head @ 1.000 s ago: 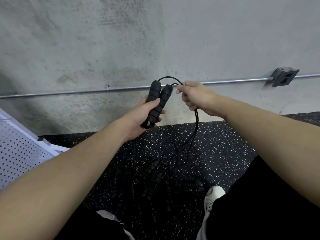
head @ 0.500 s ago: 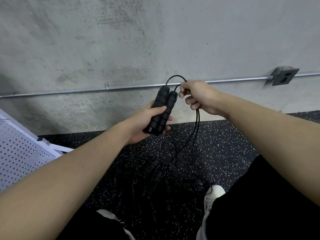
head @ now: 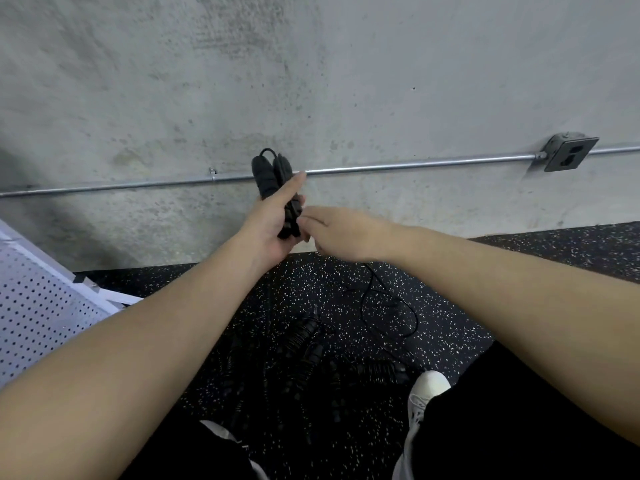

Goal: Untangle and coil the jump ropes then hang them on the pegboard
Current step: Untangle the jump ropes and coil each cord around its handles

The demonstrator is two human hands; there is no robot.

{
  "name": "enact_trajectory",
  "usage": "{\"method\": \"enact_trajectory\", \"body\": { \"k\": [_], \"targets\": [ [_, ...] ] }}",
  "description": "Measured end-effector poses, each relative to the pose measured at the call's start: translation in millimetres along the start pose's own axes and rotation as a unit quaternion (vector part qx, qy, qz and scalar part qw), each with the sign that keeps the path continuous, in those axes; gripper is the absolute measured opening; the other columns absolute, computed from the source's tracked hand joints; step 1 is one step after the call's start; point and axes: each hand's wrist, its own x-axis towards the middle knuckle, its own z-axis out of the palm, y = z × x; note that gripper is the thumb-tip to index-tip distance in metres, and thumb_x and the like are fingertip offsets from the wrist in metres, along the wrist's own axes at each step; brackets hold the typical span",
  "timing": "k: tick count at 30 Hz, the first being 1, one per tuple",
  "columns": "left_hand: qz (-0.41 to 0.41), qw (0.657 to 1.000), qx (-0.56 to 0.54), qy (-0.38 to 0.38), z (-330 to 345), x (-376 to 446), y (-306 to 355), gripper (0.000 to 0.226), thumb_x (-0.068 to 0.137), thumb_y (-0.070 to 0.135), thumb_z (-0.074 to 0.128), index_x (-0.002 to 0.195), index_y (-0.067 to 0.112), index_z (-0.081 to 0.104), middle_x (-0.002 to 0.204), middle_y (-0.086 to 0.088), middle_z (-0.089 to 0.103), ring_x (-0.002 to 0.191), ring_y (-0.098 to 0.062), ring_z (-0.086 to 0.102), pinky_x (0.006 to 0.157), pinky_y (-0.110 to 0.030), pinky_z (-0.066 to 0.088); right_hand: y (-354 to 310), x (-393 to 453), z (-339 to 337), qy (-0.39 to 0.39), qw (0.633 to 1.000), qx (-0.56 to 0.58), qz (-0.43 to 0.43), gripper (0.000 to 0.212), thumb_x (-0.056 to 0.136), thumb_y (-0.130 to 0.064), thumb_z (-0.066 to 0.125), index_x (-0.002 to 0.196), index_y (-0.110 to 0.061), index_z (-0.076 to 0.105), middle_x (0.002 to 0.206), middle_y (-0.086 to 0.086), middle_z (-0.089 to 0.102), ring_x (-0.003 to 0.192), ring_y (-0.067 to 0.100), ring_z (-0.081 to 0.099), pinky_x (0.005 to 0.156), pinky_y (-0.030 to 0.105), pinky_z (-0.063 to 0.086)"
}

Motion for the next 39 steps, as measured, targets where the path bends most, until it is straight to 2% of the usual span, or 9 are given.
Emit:
{"method": "enact_trajectory", "body": {
  "k": [4,7,10,17,22,27,31,35,39],
  "targets": [
    [-0.002,1.000,-0.004,-0.002,-2,-2,4,0.008,0.096,0.009,0.058,0.088,0.011,0.059,0.072,0.000,0.059,0.062,-0.014,0.054,0.046,-0.022,0.046,1,-3,0,-0.030,0.999,-0.019,-0.022,0.032,0.111,-0.029,0.032,0.094,-0.013,0.054,0.068,-0.007,0.048,0.054,0.001,0.044,0.049,0.011,0.037],
    [-0.004,1.000,-0.018,-0.025,-8,-7,14,0.008,0.100,0.015,0.056,0.096,0.009,0.061,0.078,-0.002,0.064,0.071,-0.020,0.068,0.066,-0.033,0.059,15,-6,-13,-0.081,0.996,-0.006,-0.025,0.037,0.109,-0.040,0.034,0.086,-0.019,0.054,0.062,-0.002,0.050,0.045,0.010,0.042,0.049,0.025,0.039],
    [-0.001,0.997,0.063,-0.054,-11,-13,21,0.022,0.102,0.030,0.058,0.092,0.012,0.065,0.079,0.000,0.068,0.074,-0.021,0.072,0.080,-0.046,0.061,29,-7,-27,-0.098,0.995,0.006,-0.026,0.040,0.107,-0.047,0.037,0.081,-0.021,0.053,0.057,-0.007,0.049,0.046,0.012,0.040,0.049,0.024,0.040],
    [-0.008,0.990,0.102,-0.100,-4,-33,27,0.028,0.100,0.031,0.061,0.087,0.006,0.066,0.075,-0.005,0.067,0.056,-0.018,0.057,0.048,-0.025,0.044,49,-12,-46,-0.159,0.986,0.052,0.018,0.051,0.087,-0.070,0.048,0.072,-0.022,0.049,0.058,-0.008,0.044,0.050,0.009,0.038,0.059,0.021,0.042],
    [-0.048,0.979,0.065,-0.189,-7,-39,28,0.033,0.086,0.026,0.062,0.113,0.006,0.063,0.087,-0.006,0.064,0.048,-0.014,0.048,0.039,-0.019,0.035,58,-18,-52,-0.207,0.970,0.115,0.043,0.042,0.083,-0.060,0.056,0.077,-0.019,0.055,0.059,-0.010,0.041,0.054,0.009,0.037,0.065,0.023,0.040],
    [-0.101,0.939,0.145,-0.295,-6,-45,22,0.030,0.083,0.013,0.062,0.112,0.003,0.058,0.086,-0.008,0.061,0.048,-0.013,0.049,0.036,-0.017,0.034,68,-16,-56,-0.134,0.990,0.022,0.046,0.050,0.076,-0.068,0.067,0.063,-0.024,0.047,0.056,-0.007,0.040,0.050,0.009,0.035,0.060,0.021,0.038],
    [-0.130,0.890,0.248,-0.360,-7,-47,18,0.025,0.083,0.006,0.057,0.107,0.008,0.055,0.073,-0.006,0.054,0.051,-0.014,0.050,0.039,-0.018,0.036,73,-15,-59,-0.150,0.988,0.024,0.011,0.017,0.091,-0.035,0.072,0.079,-0.024,0.067,0.060,-0.012,0.052,0.054,0.003,0.043,0.058,0.019,0.042],
    [-0.159,0.863,0.311,-0.366,-4,-49,14,0.044,0.081,0.000,0.061,0.120,0.017,0.050,0.080,-0.006,0.059,0.056,-0.018,0.055,0.041,-0.023,0.040,88,-3,-61,-0.075,0.997,-0.020,0.017,0.021,0.090,-0.016,0.070,0.071,-0.009,0.065,0.072,0.013,0.065,0.067,0.016,0.052,0.076,0.037,0.053],
    [-0.181,0.808,0.447,-0.339,3,-50,-6,0.058,0.088,-0.007,0.067,0.132,0.017,0.038,0.095,-0.015,0.059,0.058,-0.021,0.060,0.042,-0.025,0.046,77,-2,-60,-0.079,0.996,-0.032,0.014,0.009,0.084,-0.024,0.080,0.077,-0.018,0.079,0.075,-0.005,0.073,0.072,0.002,0.059,0.082,0.024,0.049]
  ]
}}
